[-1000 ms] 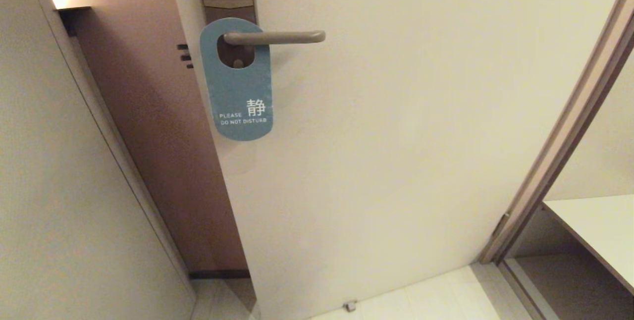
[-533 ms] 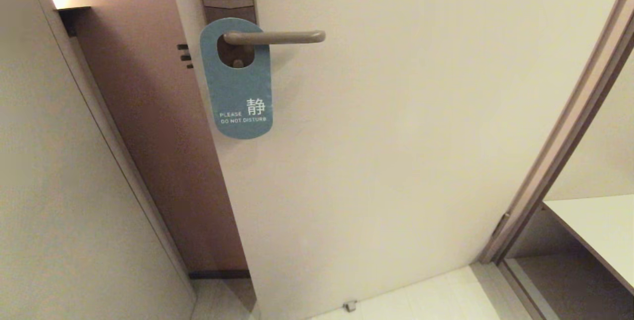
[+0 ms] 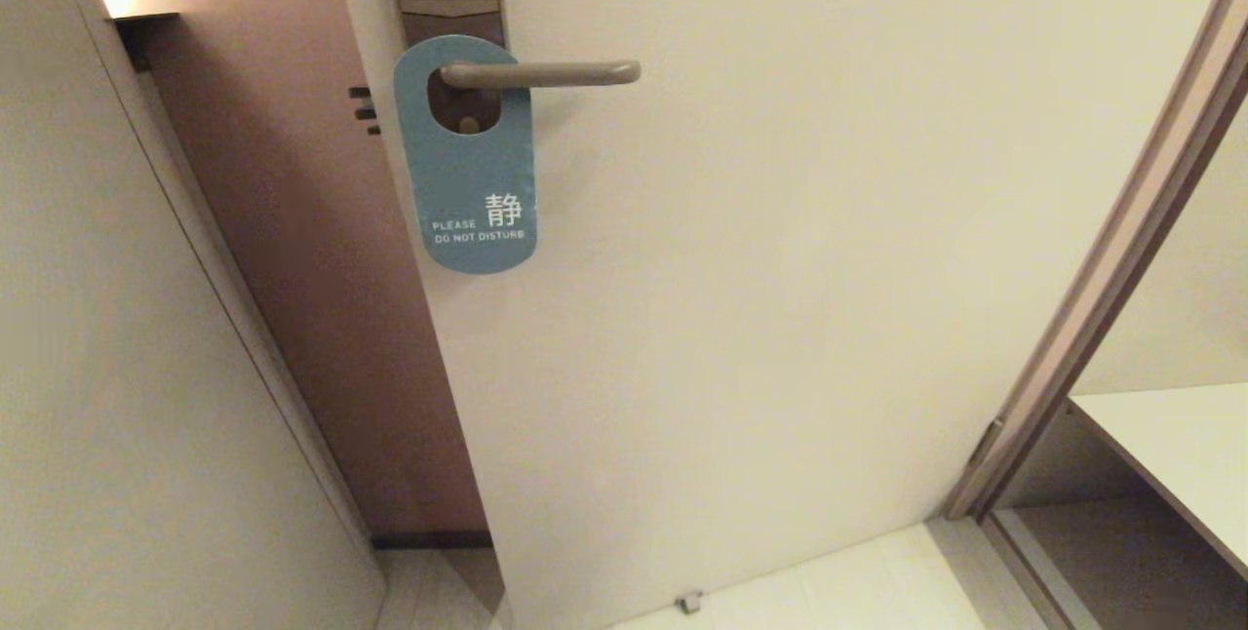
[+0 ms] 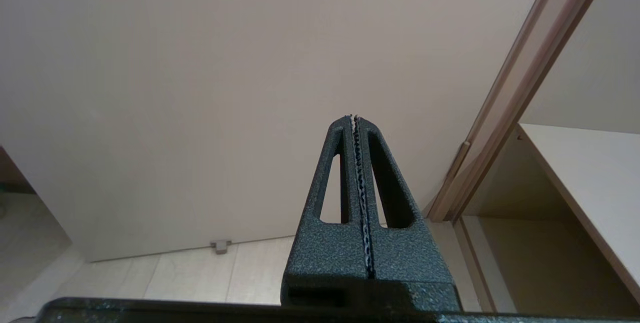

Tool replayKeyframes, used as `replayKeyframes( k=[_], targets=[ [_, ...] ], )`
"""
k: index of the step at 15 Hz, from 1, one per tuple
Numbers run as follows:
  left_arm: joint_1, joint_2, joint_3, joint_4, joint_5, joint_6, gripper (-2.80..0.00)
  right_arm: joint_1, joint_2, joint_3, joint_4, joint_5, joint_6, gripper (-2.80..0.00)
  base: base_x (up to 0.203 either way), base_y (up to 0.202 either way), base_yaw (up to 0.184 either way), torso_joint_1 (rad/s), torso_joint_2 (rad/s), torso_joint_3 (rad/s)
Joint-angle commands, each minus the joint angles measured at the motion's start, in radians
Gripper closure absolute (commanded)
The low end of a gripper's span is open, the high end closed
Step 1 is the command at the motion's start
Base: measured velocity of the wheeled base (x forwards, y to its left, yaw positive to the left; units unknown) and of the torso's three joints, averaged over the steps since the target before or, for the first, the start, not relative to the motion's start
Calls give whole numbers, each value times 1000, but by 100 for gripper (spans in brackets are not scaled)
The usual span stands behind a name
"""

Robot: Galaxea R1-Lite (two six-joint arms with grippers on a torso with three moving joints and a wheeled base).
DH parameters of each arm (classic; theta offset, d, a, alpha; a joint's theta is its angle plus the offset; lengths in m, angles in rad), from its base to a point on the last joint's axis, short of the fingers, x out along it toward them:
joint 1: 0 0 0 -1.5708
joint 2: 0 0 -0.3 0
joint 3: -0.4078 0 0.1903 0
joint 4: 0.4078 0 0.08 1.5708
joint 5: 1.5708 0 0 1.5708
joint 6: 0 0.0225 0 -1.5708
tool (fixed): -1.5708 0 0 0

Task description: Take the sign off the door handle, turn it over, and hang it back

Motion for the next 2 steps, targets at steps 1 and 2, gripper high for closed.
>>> replayKeyframes(
  k=[1, 2],
  targets=[
    [0, 1, 0, 0, 0, 0, 0, 0, 2, 0, 0, 0, 6, 0, 0, 0, 0, 0, 0, 0],
    [0, 1, 0, 0, 0, 0, 0, 0, 2, 0, 0, 0, 6, 0, 0, 0, 0, 0, 0, 0]
  ],
)
